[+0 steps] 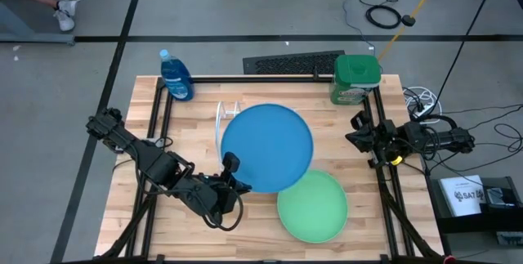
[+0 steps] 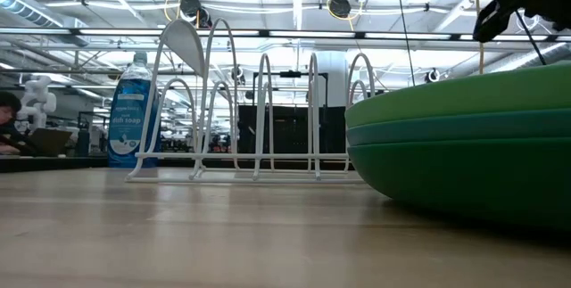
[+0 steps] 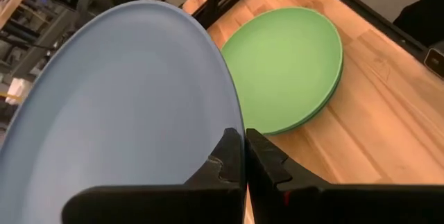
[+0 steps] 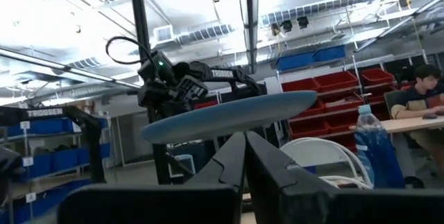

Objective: Sort dishes
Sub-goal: Put the blue plate in the dish rack

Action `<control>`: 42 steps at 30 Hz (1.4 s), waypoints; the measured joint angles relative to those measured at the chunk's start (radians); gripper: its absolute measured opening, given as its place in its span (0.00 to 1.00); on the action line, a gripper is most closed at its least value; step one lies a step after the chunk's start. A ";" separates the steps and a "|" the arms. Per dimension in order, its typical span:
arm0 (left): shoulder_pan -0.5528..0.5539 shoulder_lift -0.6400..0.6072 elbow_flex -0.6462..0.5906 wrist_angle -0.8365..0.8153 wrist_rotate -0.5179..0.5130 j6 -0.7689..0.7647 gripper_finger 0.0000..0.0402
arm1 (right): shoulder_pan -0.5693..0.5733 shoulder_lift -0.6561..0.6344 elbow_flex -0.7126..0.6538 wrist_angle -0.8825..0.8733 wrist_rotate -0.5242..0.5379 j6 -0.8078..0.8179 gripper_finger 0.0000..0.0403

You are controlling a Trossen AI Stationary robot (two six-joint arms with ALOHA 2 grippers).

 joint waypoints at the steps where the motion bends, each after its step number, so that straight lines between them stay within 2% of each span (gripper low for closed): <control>1: 0.000 0.000 0.000 0.000 -0.005 -0.011 0.00 | 0.000 0.000 0.000 0.005 -0.001 0.000 0.02; 4: 0.000 -0.001 0.000 0.018 -0.007 -0.014 0.00 | 0.001 0.000 0.000 0.020 -0.006 -0.026 0.03; 7: 0.000 -0.002 0.000 0.038 -0.007 -0.014 0.00 | 0.005 0.000 0.006 0.030 -0.019 -0.073 0.09; 11: 0.000 -0.002 0.000 0.061 -0.007 -0.015 0.00 | 0.005 0.010 0.050 0.021 -0.028 -0.104 0.23; 15: 0.000 -0.002 0.000 0.162 0.012 -0.014 0.00 | 0.005 0.047 0.109 -0.013 -0.028 -0.150 0.37; 19: -0.004 -0.003 0.000 0.231 0.016 -0.006 0.00 | 0.005 0.103 0.167 -0.018 -0.028 -0.195 0.46; 23: -0.017 -0.003 0.000 0.313 0.017 0.033 0.00 | 0.005 0.170 0.209 -0.027 -0.028 -0.234 0.48; 30: -0.061 -0.004 -0.011 0.581 0.029 0.149 0.00 | 0.004 0.277 0.239 -0.030 -0.028 -0.260 0.49; 38: -0.090 -0.004 -0.065 0.721 -0.047 0.173 0.00 | 0.005 0.332 0.239 -0.029 -0.027 -0.262 0.49; 42: -0.112 -0.004 -0.138 0.874 -0.120 0.219 0.00 | 0.005 0.336 0.239 -0.029 -0.028 -0.260 0.49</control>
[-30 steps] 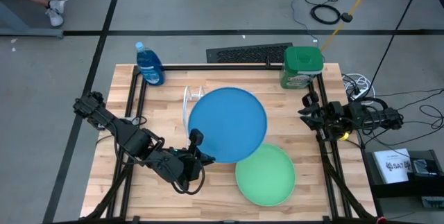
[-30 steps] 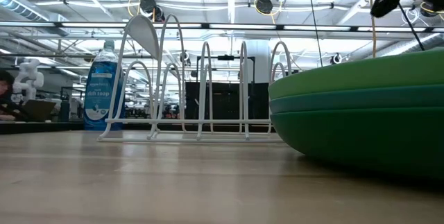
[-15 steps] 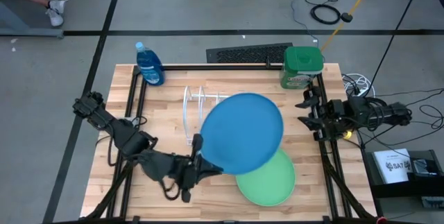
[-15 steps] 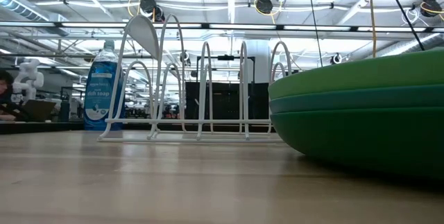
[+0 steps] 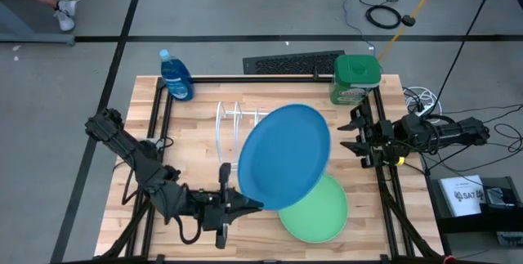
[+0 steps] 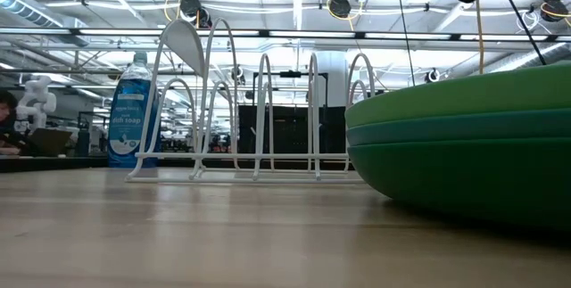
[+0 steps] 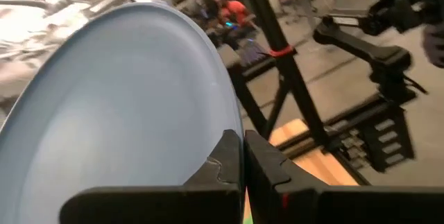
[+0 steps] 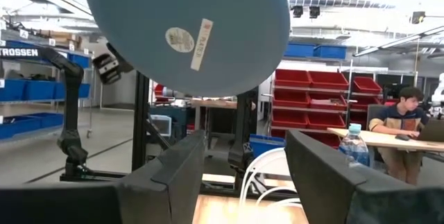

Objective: Sort dishes
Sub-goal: Put the blue plate in the dish rack

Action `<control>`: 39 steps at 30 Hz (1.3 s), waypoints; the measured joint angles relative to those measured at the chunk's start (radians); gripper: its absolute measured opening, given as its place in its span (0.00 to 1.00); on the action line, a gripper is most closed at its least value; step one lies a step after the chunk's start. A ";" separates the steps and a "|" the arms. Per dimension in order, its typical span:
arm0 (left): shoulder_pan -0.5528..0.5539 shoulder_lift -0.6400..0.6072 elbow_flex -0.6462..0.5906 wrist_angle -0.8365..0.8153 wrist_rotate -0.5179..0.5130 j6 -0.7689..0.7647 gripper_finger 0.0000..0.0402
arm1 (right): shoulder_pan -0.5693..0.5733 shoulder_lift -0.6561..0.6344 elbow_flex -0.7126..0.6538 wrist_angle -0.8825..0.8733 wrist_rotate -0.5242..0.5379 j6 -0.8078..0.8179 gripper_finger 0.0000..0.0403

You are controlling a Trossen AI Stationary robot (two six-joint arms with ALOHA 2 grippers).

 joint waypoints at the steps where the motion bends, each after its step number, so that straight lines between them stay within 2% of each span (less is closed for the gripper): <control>1: -0.007 0.000 -0.028 0.054 -0.022 0.017 0.00 | 0.000 0.000 0.000 0.000 0.000 0.007 0.49; 8: -0.060 0.000 -0.281 0.591 -0.134 0.191 0.00 | 0.000 0.000 0.000 0.000 0.000 0.025 0.49; 13: -0.098 0.000 -0.439 0.994 -0.152 0.322 0.00 | 0.000 0.000 0.000 -0.009 0.000 0.025 0.49; 16: -0.103 0.000 -0.526 1.179 -0.151 0.350 0.00 | 0.000 0.001 0.000 -0.014 0.000 0.025 0.49; 22: -0.101 0.000 -0.678 1.441 -0.149 0.345 0.00 | 0.000 0.003 0.000 -0.014 -0.004 0.036 0.49; 29: -0.052 -0.004 -0.726 1.448 -0.146 0.271 0.00 | 0.000 0.005 0.000 -0.016 -0.004 0.040 0.49; 39: -0.051 -0.008 -0.726 1.446 -0.147 0.296 0.00 | 0.000 0.006 0.000 -0.030 -0.004 0.055 0.49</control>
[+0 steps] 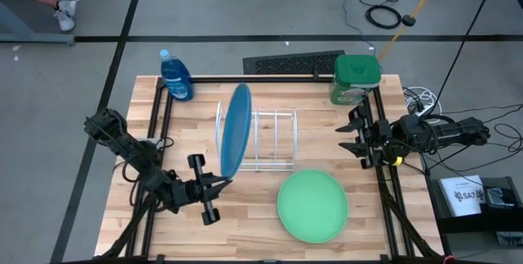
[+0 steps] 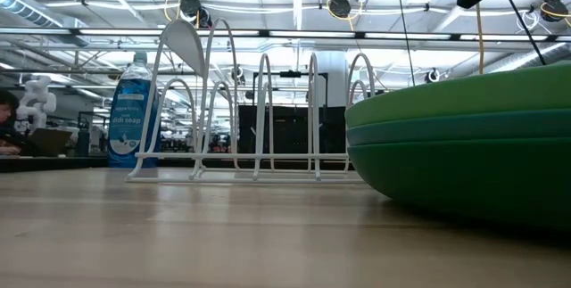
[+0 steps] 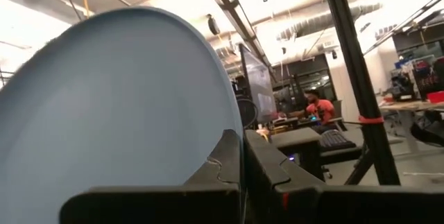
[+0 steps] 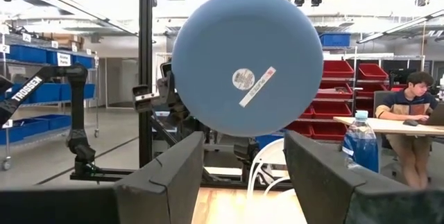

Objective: Sort dishes
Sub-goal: Put the blue plate in the dish rack

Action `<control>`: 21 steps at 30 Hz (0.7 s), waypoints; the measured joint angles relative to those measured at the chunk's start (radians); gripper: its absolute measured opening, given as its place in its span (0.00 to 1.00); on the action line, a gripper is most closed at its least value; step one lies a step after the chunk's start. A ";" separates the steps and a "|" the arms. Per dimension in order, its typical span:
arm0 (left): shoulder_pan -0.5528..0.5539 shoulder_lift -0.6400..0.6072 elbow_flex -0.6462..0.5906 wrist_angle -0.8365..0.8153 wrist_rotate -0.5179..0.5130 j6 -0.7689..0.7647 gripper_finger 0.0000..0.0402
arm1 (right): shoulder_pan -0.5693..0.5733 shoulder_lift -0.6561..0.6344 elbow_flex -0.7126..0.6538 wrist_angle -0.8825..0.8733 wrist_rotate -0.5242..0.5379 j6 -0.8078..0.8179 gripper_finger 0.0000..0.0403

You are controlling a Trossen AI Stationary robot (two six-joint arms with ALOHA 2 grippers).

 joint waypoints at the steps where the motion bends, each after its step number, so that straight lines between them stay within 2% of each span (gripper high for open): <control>1: 0.000 -0.002 0.000 0.000 0.001 0.000 0.00 | 0.000 0.000 0.000 -0.004 0.000 0.000 0.49; 8: 0.003 -0.041 0.006 -0.003 0.006 0.057 0.00 | 0.000 0.000 0.000 -0.005 0.000 -0.003 0.49; 12: 0.003 -0.095 0.050 -0.091 0.003 0.105 0.00 | 0.000 0.000 0.000 -0.001 0.000 -0.005 0.49; 16: 0.008 -0.185 0.143 -0.403 -0.009 0.083 0.00 | 0.000 0.000 0.000 -0.001 0.002 -0.008 0.49; 21: 0.018 -0.250 0.348 -0.854 -0.046 0.043 0.00 | 0.000 0.000 0.000 0.000 0.005 -0.011 0.49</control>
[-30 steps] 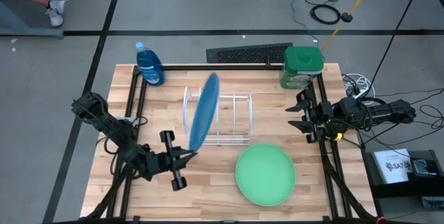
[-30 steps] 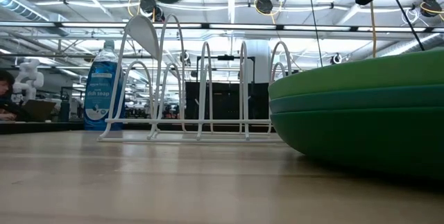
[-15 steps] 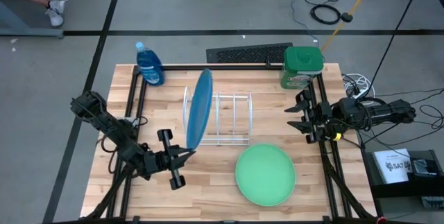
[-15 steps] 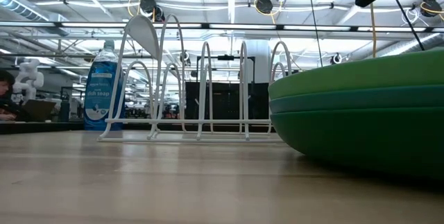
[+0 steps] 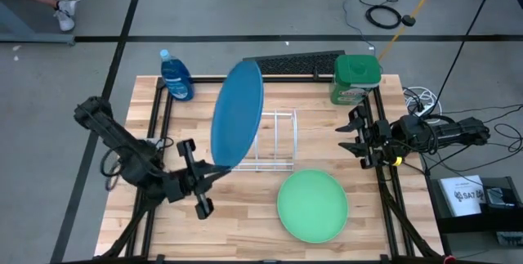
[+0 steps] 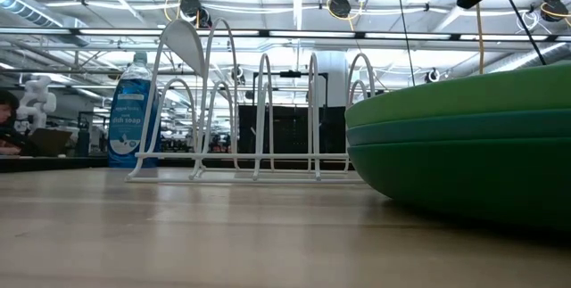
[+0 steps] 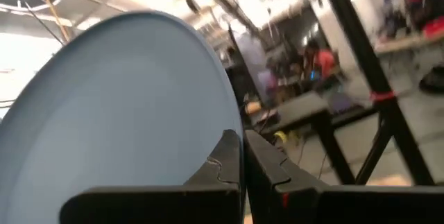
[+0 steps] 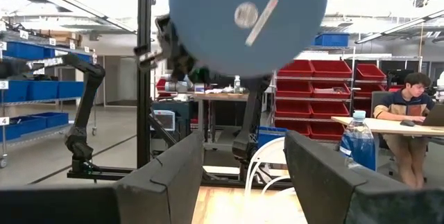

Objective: Sort dishes
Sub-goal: Put the blue plate in the dish rack

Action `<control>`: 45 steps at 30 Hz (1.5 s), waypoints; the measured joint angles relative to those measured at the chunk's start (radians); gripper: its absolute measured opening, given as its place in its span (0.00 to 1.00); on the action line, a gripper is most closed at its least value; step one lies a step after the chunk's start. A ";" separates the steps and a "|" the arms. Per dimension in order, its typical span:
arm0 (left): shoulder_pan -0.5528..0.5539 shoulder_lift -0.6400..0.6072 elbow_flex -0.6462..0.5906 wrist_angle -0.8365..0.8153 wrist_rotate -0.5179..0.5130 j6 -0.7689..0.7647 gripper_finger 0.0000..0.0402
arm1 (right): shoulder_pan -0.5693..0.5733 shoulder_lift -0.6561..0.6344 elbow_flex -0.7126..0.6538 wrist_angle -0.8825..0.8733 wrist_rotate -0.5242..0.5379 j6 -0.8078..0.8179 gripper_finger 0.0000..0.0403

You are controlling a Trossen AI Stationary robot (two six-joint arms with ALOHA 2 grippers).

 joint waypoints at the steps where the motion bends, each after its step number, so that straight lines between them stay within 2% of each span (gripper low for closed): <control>1: 0.000 -0.007 0.049 -0.099 -0.034 -0.001 0.00 | 0.000 0.000 0.000 0.000 0.000 0.000 0.49; 5: 0.000 -0.010 0.265 -0.559 -0.202 -0.072 0.00 | 0.000 0.000 0.000 0.000 0.000 0.000 0.49; 8: 0.001 0.001 0.405 -0.873 -0.256 -0.187 0.00 | 0.000 0.000 0.000 -0.002 0.000 0.000 0.49; 10: 0.000 0.013 0.474 -1.030 -0.297 -0.244 0.00 | 0.000 0.000 0.000 -0.003 0.000 0.000 0.49; 13: 0.001 0.032 0.530 -1.181 -0.344 -0.303 0.00 | 0.000 0.000 0.000 -0.002 0.000 0.000 0.49; 17: 0.013 0.053 0.534 -1.278 -0.338 -0.358 0.00 | 0.000 0.002 0.000 0.021 0.000 -0.015 0.49; 22: 0.053 0.106 0.534 -1.430 -0.230 -0.501 0.00 | 0.000 0.060 0.012 0.096 -0.002 -0.108 0.49; 25: 0.089 0.145 0.534 -1.510 -0.152 -0.592 0.00 | 0.004 0.126 0.080 0.061 -0.004 -0.184 0.49; 29: 0.144 0.188 0.534 -1.588 -0.072 -0.671 0.00 | 0.028 0.264 0.246 -0.072 0.009 -0.326 0.49; 38: 0.212 0.208 0.534 -1.620 0.022 -0.704 0.00 | 0.126 0.648 0.644 -0.417 0.262 -0.650 0.49; 45: 0.226 0.207 0.534 -1.661 0.067 -0.766 0.00 | 0.223 0.842 0.823 -0.456 0.458 -0.869 0.49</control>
